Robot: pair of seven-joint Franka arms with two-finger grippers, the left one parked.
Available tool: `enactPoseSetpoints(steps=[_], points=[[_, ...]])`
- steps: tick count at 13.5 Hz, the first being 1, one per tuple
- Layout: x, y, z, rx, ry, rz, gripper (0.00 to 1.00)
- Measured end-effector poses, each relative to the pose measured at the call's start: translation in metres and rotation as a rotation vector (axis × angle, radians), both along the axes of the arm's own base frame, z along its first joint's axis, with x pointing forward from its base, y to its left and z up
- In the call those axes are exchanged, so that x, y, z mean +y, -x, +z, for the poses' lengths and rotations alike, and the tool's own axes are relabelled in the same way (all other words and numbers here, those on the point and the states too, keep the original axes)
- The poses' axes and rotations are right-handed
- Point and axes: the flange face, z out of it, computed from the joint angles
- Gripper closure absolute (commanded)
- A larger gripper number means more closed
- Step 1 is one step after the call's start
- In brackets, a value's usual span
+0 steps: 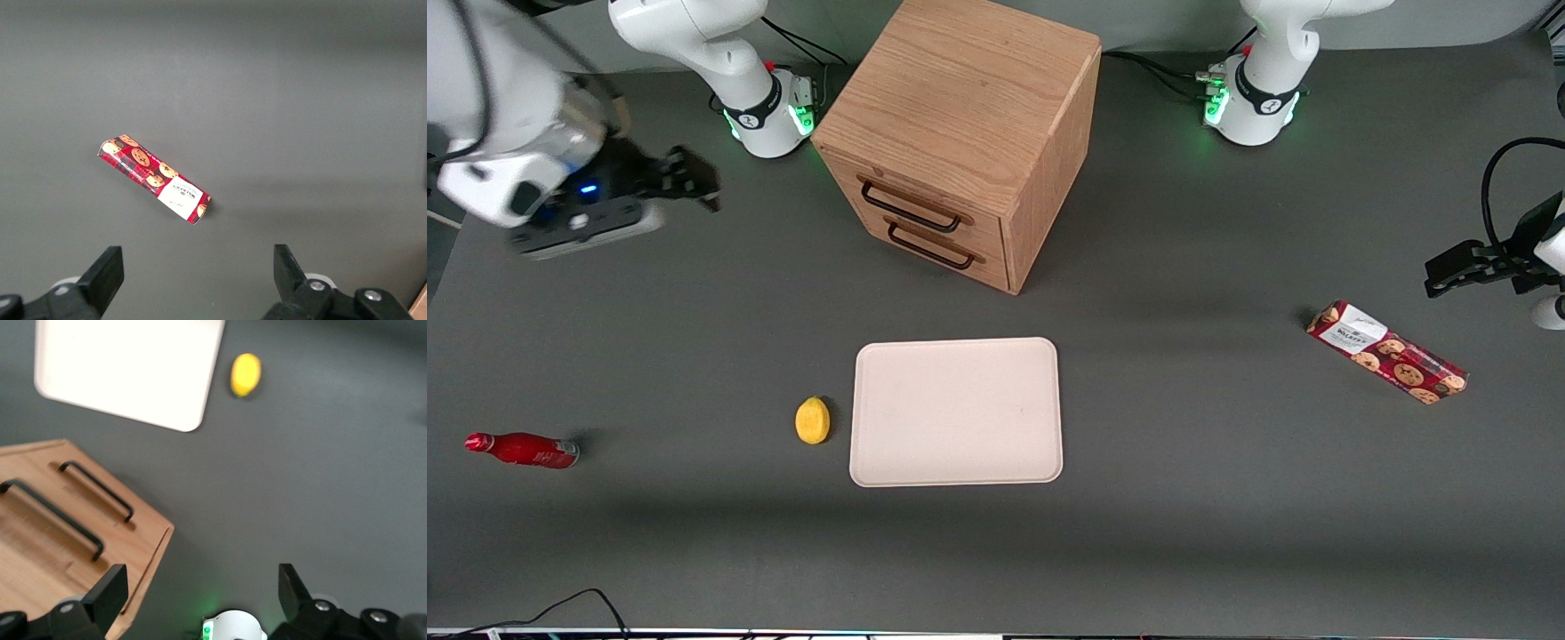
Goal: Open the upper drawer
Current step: 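Move the right gripper toward the upper drawer's black handle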
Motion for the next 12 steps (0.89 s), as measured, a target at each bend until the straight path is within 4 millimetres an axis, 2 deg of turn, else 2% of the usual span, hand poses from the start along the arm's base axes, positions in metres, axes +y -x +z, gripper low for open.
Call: enactPoseSetpoints(steps=[2, 3, 7, 9, 12], points=[[0.031, 0.013, 0.000, 0.010, -0.010, 0.060, 0.00], [0.039, 0.016, -0.001, 0.024, -0.032, 0.071, 0.00], [0.049, 0.015, -0.012, 0.088, -0.121, 0.080, 0.00], [0.056, 0.012, -0.027, 0.129, -0.179, 0.166, 0.00], [0.062, -0.006, -0.064, 0.185, -0.281, 0.379, 0.00]])
